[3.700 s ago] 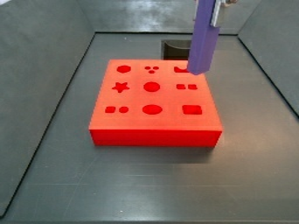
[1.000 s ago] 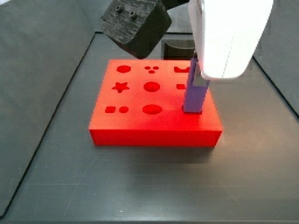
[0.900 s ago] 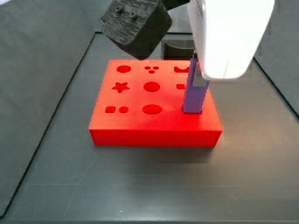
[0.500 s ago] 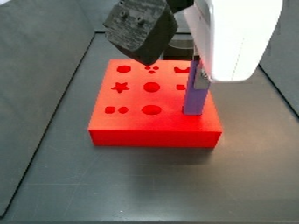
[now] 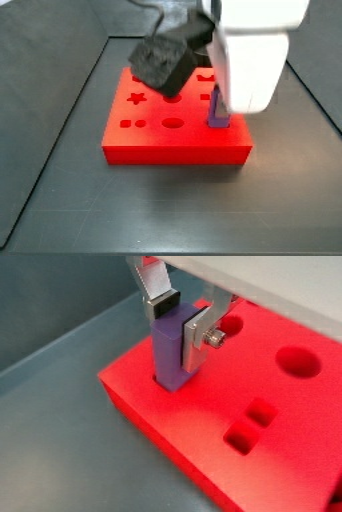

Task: Insert the rectangle object.

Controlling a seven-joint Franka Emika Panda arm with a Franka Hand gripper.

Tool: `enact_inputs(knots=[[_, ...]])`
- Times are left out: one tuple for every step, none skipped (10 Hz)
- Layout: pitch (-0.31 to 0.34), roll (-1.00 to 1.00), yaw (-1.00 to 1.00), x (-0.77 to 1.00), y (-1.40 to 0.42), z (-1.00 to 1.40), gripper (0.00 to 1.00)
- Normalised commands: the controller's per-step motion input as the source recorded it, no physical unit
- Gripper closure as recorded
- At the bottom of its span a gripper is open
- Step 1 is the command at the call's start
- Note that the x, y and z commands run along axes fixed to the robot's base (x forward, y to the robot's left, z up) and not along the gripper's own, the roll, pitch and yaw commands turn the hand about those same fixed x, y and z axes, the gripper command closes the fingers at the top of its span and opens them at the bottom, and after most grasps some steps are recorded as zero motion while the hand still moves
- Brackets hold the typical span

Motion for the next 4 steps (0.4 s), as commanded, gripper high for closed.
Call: enact_inputs(knots=[[0.093, 0.22, -0.01, 0.00, -0.17, -0.76, 1.00], [0.157, 0.32, -0.04, 0.00, -0.26, -0.50, 1.00], [0.101, 0.20, -0.05, 0.06, -0.14, -0.40, 1.00], [0.000, 0.00, 0.00, 0.00, 0.00, 0.00, 1.00]])
